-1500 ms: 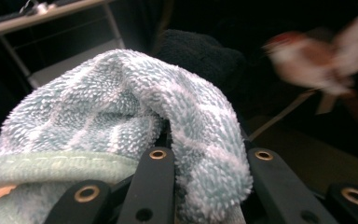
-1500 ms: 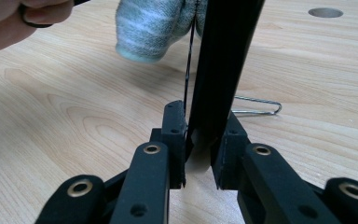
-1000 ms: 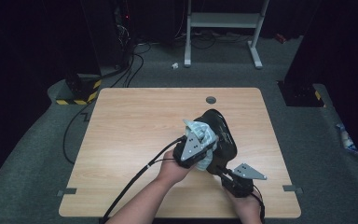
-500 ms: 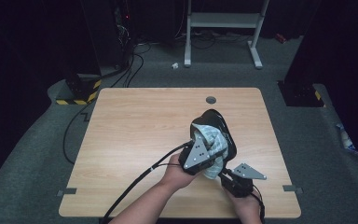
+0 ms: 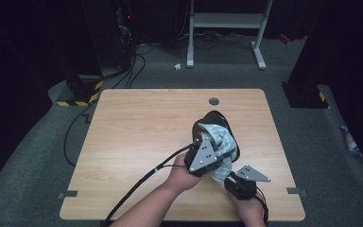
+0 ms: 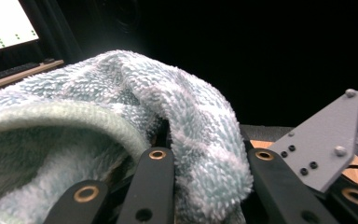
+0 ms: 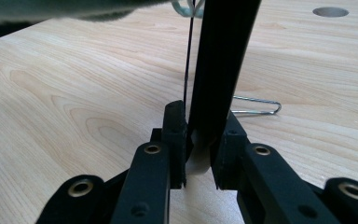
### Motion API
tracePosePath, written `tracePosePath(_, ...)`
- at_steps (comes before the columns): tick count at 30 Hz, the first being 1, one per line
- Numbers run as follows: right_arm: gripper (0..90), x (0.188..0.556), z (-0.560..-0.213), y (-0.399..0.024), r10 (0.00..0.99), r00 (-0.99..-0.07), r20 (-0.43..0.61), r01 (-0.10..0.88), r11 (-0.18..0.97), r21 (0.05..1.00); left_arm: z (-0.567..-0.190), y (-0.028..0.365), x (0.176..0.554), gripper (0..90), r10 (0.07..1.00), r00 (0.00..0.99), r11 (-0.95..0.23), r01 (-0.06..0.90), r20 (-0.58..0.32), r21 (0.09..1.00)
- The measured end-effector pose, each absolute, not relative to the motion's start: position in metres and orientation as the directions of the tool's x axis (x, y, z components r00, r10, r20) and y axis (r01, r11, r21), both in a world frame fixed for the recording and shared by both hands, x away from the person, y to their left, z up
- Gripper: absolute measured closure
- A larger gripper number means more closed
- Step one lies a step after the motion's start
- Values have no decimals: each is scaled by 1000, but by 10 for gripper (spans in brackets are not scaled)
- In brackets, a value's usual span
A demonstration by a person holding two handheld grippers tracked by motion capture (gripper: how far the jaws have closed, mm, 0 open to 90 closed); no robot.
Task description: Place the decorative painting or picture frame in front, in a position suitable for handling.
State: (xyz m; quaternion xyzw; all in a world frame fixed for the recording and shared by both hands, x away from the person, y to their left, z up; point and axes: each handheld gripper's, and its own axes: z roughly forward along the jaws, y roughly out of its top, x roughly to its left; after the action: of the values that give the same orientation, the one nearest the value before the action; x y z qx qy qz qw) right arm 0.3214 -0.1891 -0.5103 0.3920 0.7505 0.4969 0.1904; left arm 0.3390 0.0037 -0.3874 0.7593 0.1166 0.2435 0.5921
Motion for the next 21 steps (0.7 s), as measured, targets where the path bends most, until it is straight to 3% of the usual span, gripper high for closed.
tracePosePath(6, 780, 321, -510, -189, 778, -619, 107, 401, 196, 895, -398, 6, 342, 783, 457, 856, -311, -101, 242, 945)
tracePosePath(21, 778, 323, -510, -189, 780, -616, 111, 403, 190, 895, -424, 40, 391, 781, 586, 782, -362, 15, 215, 932)
